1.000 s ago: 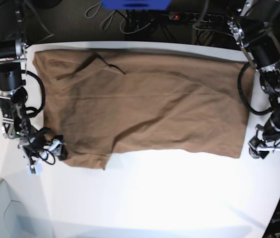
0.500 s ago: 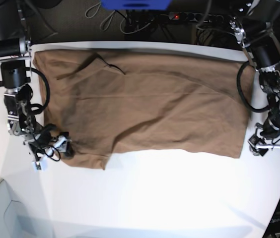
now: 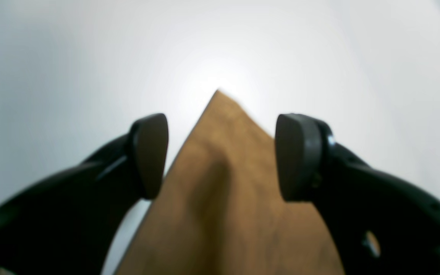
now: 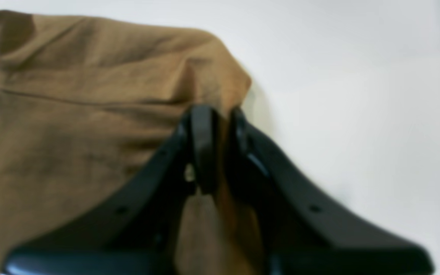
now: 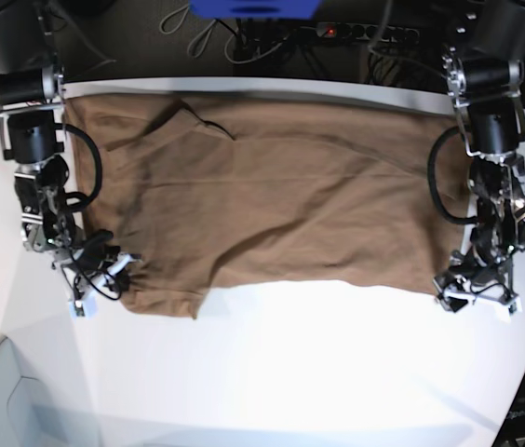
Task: Layout the t-shirt on the table in an organized manner, then fold the t-shirt properly
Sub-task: 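Lift the hem with both grippers and fold it over toward the collar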
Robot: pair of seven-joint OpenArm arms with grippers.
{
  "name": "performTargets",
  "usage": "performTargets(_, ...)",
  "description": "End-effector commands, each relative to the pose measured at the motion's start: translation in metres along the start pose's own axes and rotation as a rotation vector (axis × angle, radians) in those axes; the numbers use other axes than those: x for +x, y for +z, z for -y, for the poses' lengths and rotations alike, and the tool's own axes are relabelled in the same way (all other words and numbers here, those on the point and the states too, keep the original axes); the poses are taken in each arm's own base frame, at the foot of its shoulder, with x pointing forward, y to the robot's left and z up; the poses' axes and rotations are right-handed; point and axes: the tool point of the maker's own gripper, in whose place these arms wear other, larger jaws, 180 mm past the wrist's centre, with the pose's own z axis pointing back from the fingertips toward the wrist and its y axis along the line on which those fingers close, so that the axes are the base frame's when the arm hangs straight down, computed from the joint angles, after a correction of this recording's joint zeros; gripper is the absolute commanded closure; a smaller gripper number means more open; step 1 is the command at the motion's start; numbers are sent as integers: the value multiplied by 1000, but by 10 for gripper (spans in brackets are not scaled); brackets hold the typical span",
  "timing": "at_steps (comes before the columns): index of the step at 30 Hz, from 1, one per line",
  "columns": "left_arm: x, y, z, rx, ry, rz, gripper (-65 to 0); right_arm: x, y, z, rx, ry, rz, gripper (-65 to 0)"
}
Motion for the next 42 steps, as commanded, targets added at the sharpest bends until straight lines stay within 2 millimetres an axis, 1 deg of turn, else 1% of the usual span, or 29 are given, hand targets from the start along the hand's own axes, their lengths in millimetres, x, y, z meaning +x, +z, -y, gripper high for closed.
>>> performTargets(1,30,1,6,-13,-16,71,-427,26,2,3,1,4,64,-6)
performTargets(3,31,-5,7,-8,-37,72,-427,18,2,3,1,1,49,0)
performTargets(4,29,-9,6,-3,-45,65,-427,16,3,3,1,0,47,0)
performTargets(6,21,-18,6,10,-55,48,-427,14,1,-1,8,-4,46,-2)
performTargets(7,18,-21,2,20,-59,42,-427,14,0,-3,11,-5,46,-2)
performTargets(10,5,-32,-3,43,-84,19,-427,12,0,-3,11,-6,40,-2)
performTargets(16,-11,-42,9,35,-207,17,-426,12,0,-4,12,-6,39,-2)
performTargets(18,-15,-42,10,34,-222,6,-412,12,0,-4,12,-6,39,-2)
performTargets(19,-15,-42,10,32,-225,5,-388,12,0,-4,12,-6,39,-2)
performTargets(20,-17,-43,12,30,-228,3,-349,12,0,-4,14,-7,39,-2)
performTargets(21,-16,-43,12,29,-228,6,-297,12,0,-4,14,-7,39,-2)
performTargets(22,-15,-42,11,30,-223,8,-232,12,0,-4,14,-7,39,-2)
performTargets(25,-18,-42,10,32,-219,4,-15,12,0,-4,13,-8,40,-2)
performTargets(26,-18,-42,10,32,-220,2,0,13,0,-4,13,-8,44,0)
performTargets(27,-18,-42,9,32,-216,1,0,13,0,-4,13,-8,46,0)
performTargets(28,-17,-42,10,30,-216,4,-18,14,0,-4,13,-8,49,0)
performTargets(30,-16,-41,12,25,-213,9,0,17,0,-5,16,-5,57,0)
performTargets(32,-15,-41,12,24,-210,12,0,27,2,-9,24,8,80,0)
performTargets(33,-10,-40,17,12,-202,25,-1,27,4,-13,31,17,89,0)
performTargets(34,-11,-39,20,2,-188,30,-1,27,7,-15,35,24,99,0)
performTargets(35,-17,-36,21,-11,-173,29,-1,31,12,-15,33,23,120,0)
performTargets(36,-17,-33,25,-29,-165,41,-1,34,17,-13,29,16,141,0)
performTargets(38,-8,-24,22,-45,-165,71,-1,41,27,-7,12,-3,183,0)
performTargets(40,-6,-17,24,-64,-171,90,-1,43,33,-1,-2,-18,204,0)
performTargets(42,-8,-13,26,-78,-172,96,-1,44,38,5,-16,-32,217,0)
